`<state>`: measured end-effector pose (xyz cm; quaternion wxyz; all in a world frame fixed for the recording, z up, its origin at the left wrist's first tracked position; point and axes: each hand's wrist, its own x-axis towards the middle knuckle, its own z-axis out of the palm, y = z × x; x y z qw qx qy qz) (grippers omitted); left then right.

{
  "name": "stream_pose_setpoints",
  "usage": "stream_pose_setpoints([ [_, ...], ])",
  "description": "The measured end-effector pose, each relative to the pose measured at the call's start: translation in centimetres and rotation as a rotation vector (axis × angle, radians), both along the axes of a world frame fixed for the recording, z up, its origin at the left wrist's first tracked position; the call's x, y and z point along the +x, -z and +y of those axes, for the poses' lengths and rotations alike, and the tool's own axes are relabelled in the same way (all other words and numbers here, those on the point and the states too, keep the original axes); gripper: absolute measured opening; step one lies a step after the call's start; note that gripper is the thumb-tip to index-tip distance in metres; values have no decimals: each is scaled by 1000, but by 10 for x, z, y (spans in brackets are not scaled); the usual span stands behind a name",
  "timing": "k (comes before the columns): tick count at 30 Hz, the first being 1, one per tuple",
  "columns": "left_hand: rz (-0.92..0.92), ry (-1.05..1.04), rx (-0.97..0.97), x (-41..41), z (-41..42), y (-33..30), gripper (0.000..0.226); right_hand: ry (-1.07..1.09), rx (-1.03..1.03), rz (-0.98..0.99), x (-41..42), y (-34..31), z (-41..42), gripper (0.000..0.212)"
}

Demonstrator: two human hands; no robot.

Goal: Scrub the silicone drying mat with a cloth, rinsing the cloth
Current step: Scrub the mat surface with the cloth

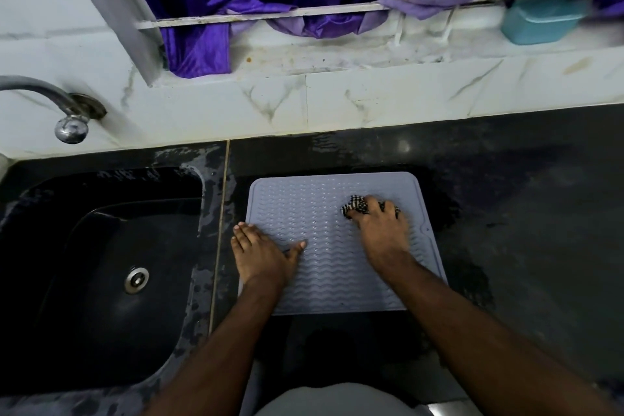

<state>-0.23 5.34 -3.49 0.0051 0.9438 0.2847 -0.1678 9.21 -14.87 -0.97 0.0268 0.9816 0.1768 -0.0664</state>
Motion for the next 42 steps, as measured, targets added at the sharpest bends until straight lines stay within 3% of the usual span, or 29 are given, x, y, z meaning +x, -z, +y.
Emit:
stream_pose_setpoints([
  [8,-92,7,-15,-6,-10,7,117,50,54,41,4,8,-16,53],
  [13,-230,343,-240,-2,-47,12,89,34,78,60,6,11,-20,55],
  [16,-204,515,-322,9,-77,8,82,7,89,54,9,11,-26,50],
  [21,-40,375,-251,21,-101,4,102,-22,63,34,16,11,-43,46],
  [28,88,269,-151,55,-134,-5,101,33,24,-16,28,7,-86,38],
  [42,91,276,-104,57,-140,-1,101,217,-41,-11,24,-4,-122,33],
])
